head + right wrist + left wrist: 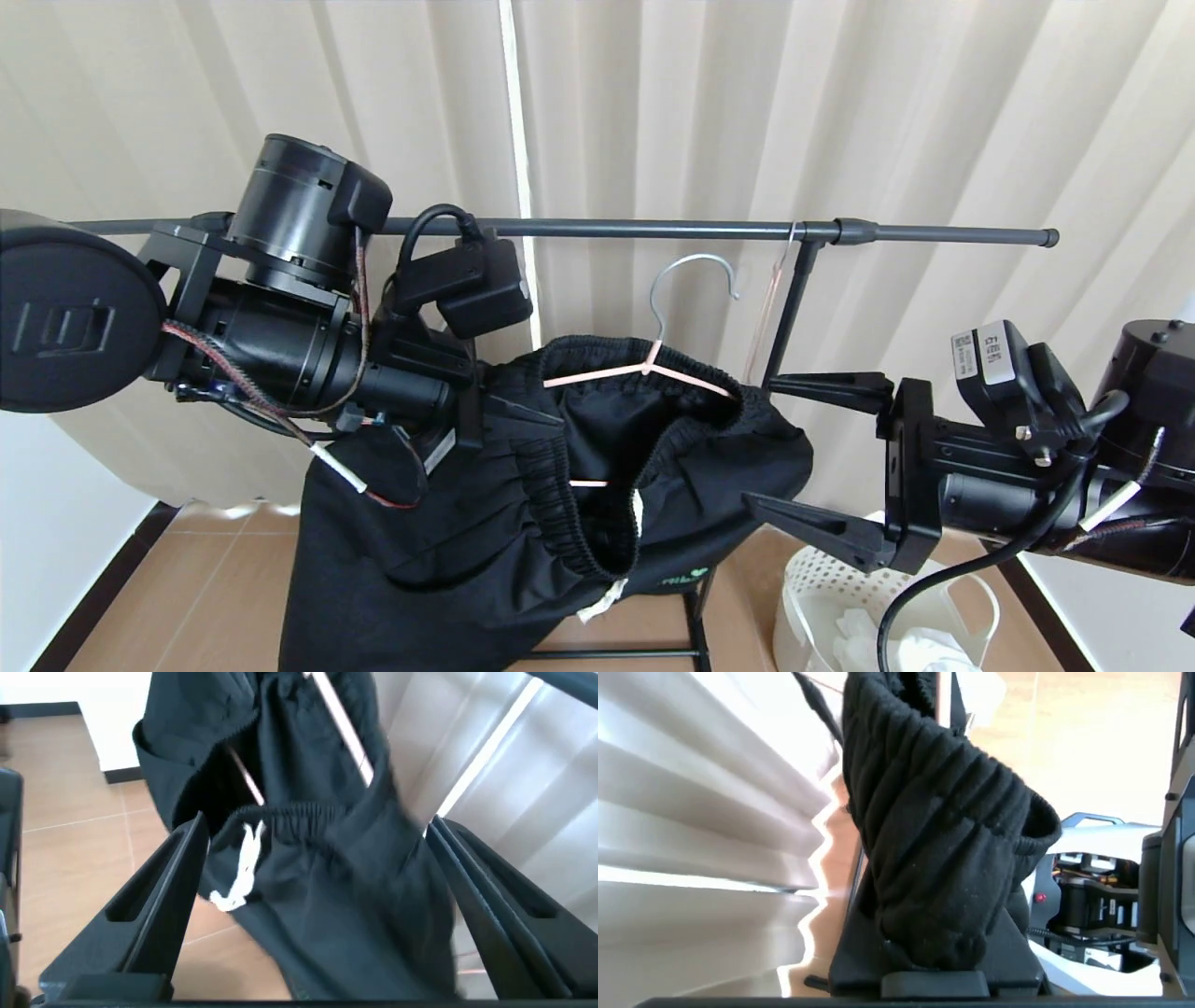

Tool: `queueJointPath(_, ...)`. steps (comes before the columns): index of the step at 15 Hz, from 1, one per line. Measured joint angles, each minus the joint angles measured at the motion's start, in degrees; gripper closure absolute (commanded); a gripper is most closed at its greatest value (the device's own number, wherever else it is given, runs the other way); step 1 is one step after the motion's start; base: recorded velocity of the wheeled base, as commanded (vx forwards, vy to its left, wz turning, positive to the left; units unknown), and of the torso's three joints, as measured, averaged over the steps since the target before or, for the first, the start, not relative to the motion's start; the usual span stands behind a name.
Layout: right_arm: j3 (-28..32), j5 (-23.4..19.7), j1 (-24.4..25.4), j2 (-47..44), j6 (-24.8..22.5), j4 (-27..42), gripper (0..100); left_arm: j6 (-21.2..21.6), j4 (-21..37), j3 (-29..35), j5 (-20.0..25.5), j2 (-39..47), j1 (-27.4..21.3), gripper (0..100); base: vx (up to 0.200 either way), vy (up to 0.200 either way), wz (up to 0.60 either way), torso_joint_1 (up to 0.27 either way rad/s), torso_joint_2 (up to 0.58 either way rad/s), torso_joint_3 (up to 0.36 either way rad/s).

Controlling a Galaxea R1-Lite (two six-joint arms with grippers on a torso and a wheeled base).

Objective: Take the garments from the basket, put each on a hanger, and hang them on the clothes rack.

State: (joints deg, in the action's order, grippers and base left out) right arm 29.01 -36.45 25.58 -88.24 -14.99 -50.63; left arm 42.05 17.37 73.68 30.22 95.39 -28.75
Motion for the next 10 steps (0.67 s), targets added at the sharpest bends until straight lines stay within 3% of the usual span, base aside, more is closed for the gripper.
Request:
queueJointPath(2,0.5,-0.9,-1.9,-0.6,0.0,0.0,0,-0.1,-0.2,-0.5,0.0,-1.0,0.5,100,0.0,0.0,0.0,0.0,0.0,0.0)
queueJointPath(5,1.3,-3.6,-5.0,-1.8,0.0,0.0,0,-0.1,-4.8,-2.9,0.0,-2.5,1.2,100,0.0,0.0,0.0,0.0,0.0,0.0)
queueJointPath(10,3.4,-6.7,-10.3,-6.0,0.1,-0.2,0,-0.1,-22.3,-13.2,0.0,-5.3,1.3,100,0.0,0.0,0.0,0.0,0.0,0.0)
